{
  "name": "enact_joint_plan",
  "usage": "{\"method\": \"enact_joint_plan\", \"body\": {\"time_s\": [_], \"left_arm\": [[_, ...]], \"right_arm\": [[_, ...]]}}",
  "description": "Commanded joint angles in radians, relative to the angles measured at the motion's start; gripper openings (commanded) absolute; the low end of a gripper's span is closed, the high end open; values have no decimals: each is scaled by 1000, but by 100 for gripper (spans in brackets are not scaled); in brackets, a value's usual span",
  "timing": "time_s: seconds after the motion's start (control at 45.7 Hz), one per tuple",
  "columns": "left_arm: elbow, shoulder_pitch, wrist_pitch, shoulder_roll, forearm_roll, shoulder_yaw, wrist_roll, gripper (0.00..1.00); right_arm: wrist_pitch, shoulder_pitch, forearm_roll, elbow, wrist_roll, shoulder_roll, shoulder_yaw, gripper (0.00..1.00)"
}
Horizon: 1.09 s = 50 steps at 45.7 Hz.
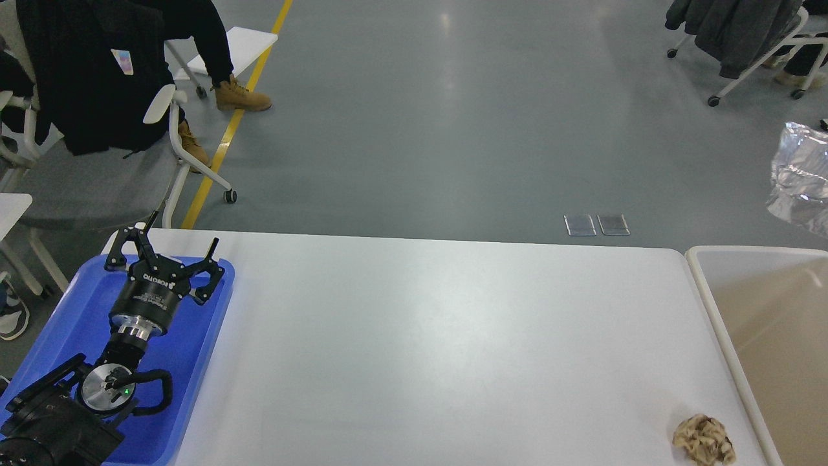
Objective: Tidy desktop
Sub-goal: 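Release the foil tray into the beige bin with the right gripper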
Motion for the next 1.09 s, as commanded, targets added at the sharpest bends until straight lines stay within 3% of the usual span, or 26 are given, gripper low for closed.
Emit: {"method": "enact_joint_plan", "body": {"time_s": [0.0,0.394,0.788,1.072], "left_arm": [[0,0,0,0,0,0,1,99],[0,0,0,0,0,0,-1,99],[0,0,0,0,0,0,-1,99],[0,0,0,0,0,0,-1,99]], "right_arm": [[-8,-278,12,-139,-4,-55,171,0],[-80,-786,12,-214,-7,-18,622,0],[-163,-1068,13,-328,-7,155,848,0],[-162,-1274,13,-515,-7,290,1041,0]]}}
